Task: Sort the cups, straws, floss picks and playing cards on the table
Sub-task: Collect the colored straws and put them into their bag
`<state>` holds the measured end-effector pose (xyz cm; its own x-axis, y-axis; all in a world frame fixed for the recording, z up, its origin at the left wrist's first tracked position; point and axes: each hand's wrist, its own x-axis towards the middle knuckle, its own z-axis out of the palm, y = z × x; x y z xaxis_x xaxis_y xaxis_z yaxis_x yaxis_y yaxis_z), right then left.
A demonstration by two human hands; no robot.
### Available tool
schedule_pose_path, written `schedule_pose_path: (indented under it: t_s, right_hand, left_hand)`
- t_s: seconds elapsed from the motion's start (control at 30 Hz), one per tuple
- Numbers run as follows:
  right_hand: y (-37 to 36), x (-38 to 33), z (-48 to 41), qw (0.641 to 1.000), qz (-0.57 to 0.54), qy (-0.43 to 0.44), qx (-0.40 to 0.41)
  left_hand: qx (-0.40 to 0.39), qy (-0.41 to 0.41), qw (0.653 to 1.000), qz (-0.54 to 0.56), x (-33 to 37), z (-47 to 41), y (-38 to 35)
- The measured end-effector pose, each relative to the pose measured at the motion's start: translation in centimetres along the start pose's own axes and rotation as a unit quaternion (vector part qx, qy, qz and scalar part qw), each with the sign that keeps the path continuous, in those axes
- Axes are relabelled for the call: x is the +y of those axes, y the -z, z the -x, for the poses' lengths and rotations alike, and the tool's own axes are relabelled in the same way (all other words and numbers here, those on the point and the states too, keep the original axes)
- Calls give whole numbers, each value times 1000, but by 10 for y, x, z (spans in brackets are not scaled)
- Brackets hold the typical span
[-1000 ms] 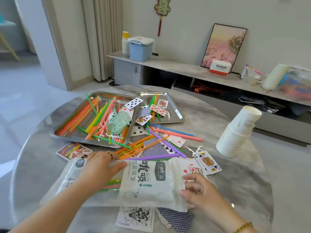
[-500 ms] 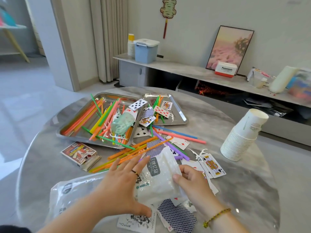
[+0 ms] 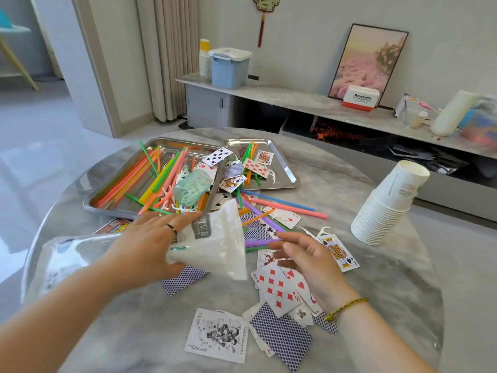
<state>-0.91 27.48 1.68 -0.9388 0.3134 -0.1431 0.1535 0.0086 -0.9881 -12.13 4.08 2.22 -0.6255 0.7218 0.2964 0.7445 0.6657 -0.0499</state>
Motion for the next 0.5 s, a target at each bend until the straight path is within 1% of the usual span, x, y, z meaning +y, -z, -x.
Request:
schedule_pose_path:
  t_s: [0.07,0.1,0.17,0.23,0.3,0.37,0.43,0.5]
  right_hand:
    - [6,3,-5,999,42,-2,16]
    - [8,5,-9,997,72,-1,18]
    - [7,8,-16,988,155,8,14]
    - [2,8,-25,967,255,12,-5]
    - [-8,8,-35,928,368,20,-50]
    - [-22,6,-48,873,476,38,-105]
    - [-38,3,-62,821,548,56,-152]
    - [-54,3,-78,774,602,67,-186]
  left_hand:
    - [-7,45,999,13,-18,9,-1]
    - [-16,80,996,38,-27,13,2]
    - [-53,169,977,118,-34,19,12]
    - [-79,235,957,149,-44,23,16]
    - [-104,266,938,195,-60,29,12]
    - [-117,290,922,230,-77,36,2]
    - [-140,297,913,243,-89,38,-10]
    - [-134,295,909,260,-89,37,-12]
